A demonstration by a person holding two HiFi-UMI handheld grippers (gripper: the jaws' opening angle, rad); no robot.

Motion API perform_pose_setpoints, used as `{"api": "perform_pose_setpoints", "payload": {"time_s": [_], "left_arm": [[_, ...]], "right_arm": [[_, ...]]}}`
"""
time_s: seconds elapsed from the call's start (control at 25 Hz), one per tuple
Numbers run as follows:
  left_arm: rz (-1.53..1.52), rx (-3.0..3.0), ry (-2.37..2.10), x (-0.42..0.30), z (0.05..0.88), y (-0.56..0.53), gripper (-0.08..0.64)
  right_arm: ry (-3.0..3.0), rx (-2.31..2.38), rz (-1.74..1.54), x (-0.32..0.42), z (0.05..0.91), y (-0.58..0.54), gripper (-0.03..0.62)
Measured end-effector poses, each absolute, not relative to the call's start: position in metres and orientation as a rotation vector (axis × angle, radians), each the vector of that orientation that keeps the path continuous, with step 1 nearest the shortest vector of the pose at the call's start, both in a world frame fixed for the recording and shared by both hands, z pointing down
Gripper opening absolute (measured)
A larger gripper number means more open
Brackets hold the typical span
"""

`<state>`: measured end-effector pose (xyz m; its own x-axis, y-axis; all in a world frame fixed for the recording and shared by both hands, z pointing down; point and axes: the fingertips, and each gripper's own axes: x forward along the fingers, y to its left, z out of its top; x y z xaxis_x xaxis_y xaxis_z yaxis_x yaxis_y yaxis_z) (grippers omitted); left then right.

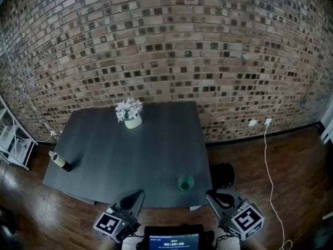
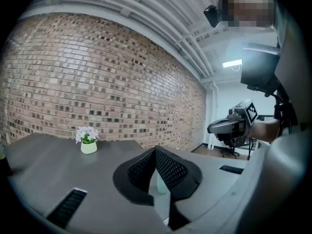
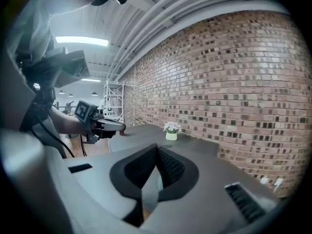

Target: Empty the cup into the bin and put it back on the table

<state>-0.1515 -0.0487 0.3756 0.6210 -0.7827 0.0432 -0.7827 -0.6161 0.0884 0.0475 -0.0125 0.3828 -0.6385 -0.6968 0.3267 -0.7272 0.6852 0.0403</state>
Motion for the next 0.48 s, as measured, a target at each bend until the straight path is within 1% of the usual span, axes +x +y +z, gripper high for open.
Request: {"api": "perform_pose_setpoints", "payload": {"time_s": [0.48], "left_arm": [[0.022, 2.660, -1.342, -0.132, 0.394, -0.093, 0.000]], "right_arm": [[-2.532, 1.032, 0.278, 0.052, 0.403, -0.059, 0.005]]}}
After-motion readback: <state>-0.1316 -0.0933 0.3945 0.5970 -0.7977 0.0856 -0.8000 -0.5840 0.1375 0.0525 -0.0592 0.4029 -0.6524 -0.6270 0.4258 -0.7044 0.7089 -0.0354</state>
